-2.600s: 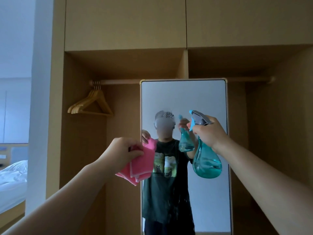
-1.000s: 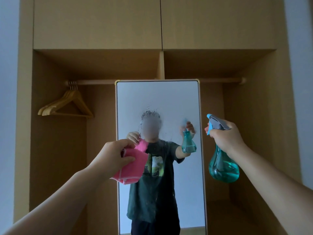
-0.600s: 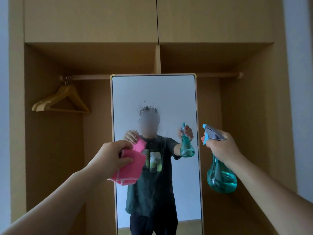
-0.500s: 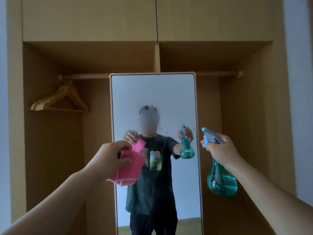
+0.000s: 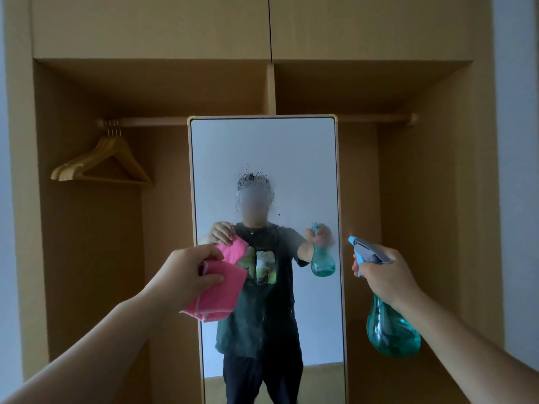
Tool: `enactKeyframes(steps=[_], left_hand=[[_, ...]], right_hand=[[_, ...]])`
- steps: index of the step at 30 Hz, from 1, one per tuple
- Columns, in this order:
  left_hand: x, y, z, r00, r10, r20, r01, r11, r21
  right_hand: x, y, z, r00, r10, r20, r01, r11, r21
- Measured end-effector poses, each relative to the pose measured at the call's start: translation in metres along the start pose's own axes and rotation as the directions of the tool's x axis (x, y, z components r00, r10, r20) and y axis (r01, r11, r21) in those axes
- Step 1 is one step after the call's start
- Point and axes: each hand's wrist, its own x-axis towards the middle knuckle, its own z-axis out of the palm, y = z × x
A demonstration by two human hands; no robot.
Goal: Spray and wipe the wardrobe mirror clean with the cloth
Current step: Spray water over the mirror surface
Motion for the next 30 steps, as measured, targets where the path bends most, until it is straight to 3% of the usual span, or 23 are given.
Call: enactKeyframes(steps=[19, 26, 30], left_hand=[[-0.016, -0.017, -0.001, 1.0, -0.027, 0.003, 0.027, 1.0, 0.001], [-0.024, -0.028, -0.007, 0.999, -0.054, -0.002, 0.054, 0.998, -0.013], [-0.027, -0.033, -0.009, 0.998, -0.068, -0.013, 0.068, 0.998, -0.008]], right_hand=[[-0.01, -0.009, 0.034, 0.98, -0.114, 0.166, 0.102, 0.992, 0.079], [-0.011, -0.008, 0.05, 0.986, -0.118, 0.116, 0.117, 0.993, 0.017], [-0.013, -0.01, 0.054, 0.98, -0.12, 0.161, 0.108, 0.991, 0.081]])
